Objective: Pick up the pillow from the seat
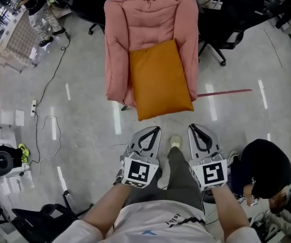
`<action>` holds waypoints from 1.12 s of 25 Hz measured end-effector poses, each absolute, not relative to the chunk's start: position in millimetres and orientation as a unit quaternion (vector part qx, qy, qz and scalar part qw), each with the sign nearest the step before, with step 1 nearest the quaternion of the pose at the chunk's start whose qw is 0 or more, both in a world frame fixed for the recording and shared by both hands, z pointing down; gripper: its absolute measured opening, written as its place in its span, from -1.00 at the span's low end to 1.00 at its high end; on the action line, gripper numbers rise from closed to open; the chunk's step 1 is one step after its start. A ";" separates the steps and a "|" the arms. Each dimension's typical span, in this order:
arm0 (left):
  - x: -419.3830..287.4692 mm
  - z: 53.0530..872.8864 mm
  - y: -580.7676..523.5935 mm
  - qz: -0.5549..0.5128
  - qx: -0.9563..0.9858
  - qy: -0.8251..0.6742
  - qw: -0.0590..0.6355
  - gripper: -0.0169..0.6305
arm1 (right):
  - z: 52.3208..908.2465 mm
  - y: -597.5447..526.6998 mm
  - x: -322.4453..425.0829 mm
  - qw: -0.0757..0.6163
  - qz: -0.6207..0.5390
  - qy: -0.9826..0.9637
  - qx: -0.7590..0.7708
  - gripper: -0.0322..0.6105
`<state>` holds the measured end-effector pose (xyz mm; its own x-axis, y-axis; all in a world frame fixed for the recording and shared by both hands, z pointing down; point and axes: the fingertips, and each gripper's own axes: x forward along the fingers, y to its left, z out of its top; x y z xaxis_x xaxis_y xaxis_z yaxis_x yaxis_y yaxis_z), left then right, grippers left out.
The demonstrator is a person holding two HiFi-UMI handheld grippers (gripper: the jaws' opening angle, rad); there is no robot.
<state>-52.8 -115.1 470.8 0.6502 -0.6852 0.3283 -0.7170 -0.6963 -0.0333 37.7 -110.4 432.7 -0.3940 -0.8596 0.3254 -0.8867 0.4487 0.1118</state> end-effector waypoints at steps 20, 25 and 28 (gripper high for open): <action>-29.2 794.0 -199.7 0.284 0.866 -0.410 -0.017 -0.45 | 743.1 -204.5 82.9 0.353 -0.061 -0.825 0.438 -0.35; -22.8 856.2 -208.2 0.318 0.859 -0.394 -0.075 -0.16 | 805.8 -213.8 91.3 0.382 -0.128 -0.813 0.421 -0.28; -19.5 887.4 -211.0 0.340 0.850 -0.387 -0.113 0.02 | 831.7 -220.8 96.9 0.412 -0.196 -0.796 0.398 -0.09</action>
